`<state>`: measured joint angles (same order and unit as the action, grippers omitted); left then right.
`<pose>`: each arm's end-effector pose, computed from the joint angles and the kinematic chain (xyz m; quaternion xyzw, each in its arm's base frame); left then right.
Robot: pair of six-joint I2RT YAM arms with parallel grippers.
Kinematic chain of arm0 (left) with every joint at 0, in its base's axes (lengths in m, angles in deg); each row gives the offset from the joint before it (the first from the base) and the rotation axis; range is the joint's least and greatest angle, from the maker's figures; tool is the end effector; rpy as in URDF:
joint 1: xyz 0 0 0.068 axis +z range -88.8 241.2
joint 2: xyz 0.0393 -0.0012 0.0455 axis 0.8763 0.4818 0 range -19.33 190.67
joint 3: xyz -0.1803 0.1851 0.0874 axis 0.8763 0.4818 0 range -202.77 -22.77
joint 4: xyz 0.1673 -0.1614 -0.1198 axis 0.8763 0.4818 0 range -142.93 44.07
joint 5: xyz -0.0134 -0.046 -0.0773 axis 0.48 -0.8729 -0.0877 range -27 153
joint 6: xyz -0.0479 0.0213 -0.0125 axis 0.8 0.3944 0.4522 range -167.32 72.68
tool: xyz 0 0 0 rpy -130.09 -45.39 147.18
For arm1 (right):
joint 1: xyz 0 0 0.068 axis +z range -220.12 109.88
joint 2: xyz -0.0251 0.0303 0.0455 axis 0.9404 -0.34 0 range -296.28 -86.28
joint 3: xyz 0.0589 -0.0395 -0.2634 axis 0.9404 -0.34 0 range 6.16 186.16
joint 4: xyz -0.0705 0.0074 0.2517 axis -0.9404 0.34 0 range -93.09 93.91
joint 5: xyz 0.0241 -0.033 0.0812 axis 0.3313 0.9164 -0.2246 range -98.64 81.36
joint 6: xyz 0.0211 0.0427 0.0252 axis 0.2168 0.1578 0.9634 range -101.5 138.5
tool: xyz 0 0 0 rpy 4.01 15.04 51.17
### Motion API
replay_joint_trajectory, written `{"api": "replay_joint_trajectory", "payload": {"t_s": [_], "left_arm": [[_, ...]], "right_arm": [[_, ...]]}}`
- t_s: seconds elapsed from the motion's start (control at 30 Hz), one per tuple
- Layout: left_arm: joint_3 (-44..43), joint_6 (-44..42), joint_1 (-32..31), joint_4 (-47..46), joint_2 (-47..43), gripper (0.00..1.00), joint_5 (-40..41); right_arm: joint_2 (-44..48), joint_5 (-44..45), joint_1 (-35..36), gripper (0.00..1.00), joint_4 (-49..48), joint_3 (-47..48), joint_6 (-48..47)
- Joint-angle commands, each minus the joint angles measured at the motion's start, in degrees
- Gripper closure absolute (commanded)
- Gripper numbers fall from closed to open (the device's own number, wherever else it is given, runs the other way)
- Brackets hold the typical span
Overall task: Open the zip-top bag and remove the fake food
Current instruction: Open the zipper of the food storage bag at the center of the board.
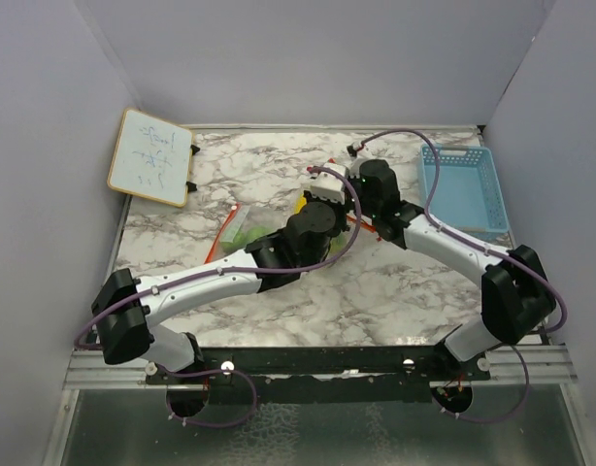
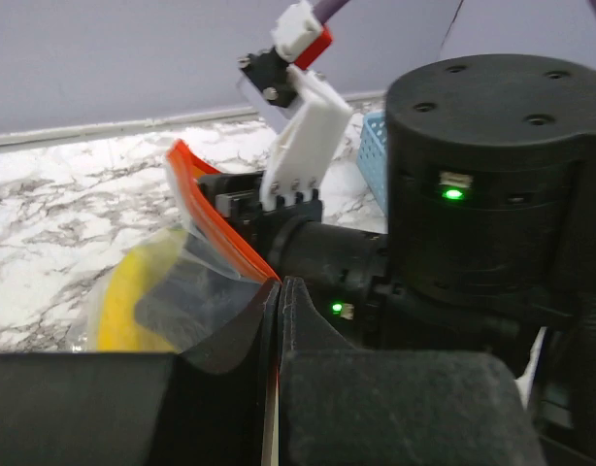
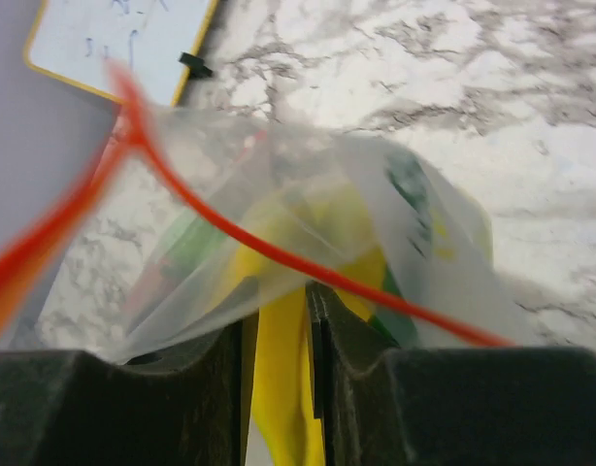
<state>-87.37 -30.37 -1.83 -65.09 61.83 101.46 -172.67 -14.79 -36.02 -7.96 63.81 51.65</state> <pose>0.1707 -0.2868 0.3542 0.0652 0.7251 -0.2271 0.6468 0.2852 0.1978 0.2674 -0.0362 0.8366 0.3391 0.4287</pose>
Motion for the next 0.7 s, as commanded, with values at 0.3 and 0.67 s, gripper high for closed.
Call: {"api": "replay_joint_trajectory", "payload": {"t_s": [0.3,0.67], "left_arm": [[-8.83,-3.2,4.2,-0.11,8.91,1.0,-8.3],[-8.78,-0.3,9.33,2.14,11.58,1.0,-9.93]], "right_arm": [[3.15,-5.77,-5.09,0.73,-4.77,-5.64,0.56],[13.43,-5.33,-5.39,0.72,2.24,-8.43,-6.21]]}}
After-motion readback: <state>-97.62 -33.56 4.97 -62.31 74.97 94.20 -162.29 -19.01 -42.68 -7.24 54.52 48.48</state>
